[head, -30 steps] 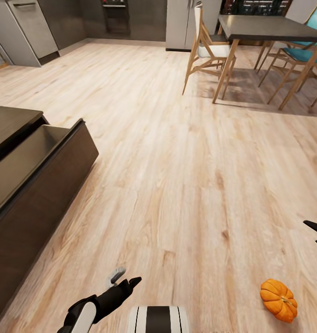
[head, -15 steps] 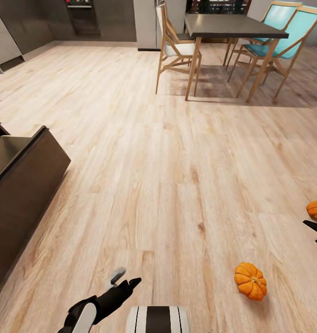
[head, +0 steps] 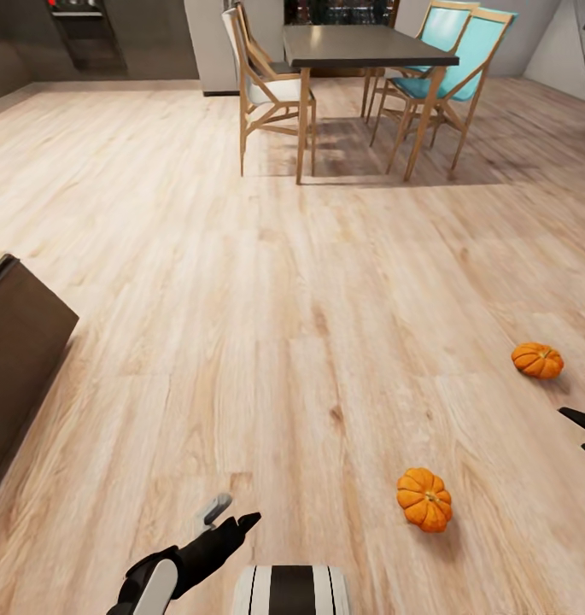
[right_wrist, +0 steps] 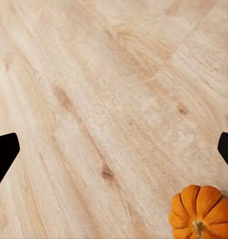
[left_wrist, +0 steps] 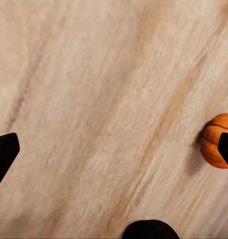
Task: Place each of the two pumpkins and all three candles from the living room inside a cabinet in the living room (use any cabinet), then make sure every cabinet is closed, and position the cauldron so it is next to a table in the living room.
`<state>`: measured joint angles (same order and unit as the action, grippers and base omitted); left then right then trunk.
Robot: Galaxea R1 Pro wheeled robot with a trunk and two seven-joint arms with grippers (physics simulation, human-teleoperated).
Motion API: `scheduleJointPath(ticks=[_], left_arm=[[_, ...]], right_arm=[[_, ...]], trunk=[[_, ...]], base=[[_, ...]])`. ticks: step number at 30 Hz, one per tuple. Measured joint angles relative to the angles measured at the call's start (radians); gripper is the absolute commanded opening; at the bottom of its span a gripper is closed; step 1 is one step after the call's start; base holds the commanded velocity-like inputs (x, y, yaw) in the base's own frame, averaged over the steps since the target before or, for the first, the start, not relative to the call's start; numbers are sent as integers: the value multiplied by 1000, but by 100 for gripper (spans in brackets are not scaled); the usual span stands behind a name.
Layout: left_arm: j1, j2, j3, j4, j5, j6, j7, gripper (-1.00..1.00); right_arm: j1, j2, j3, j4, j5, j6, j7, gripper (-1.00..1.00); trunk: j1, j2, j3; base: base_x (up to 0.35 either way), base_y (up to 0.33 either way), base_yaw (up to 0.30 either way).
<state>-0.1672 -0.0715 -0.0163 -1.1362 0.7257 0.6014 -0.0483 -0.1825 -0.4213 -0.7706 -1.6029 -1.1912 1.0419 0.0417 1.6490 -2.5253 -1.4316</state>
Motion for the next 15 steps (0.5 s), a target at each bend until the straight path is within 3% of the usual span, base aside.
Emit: scheduleJointPath(ticks=[7,12,15], left_arm=[[0,1,-1,-1,-1,-1,1,100],[0,2,0,-1,-1,-20,0,100],[0,2,0,1,-1,-27,0,100]], right_arm=[[-2,3,10,3,-9,0,0,100],[-1,6,9,2,-14,0,2,100],[-2,7,27,18,-10,0,2,100]], trunk=[[0,0,0],[0,0,0],[0,0,0]], base=[[298,-78,-249],[163,-15,-84],[35,-3,-18]])
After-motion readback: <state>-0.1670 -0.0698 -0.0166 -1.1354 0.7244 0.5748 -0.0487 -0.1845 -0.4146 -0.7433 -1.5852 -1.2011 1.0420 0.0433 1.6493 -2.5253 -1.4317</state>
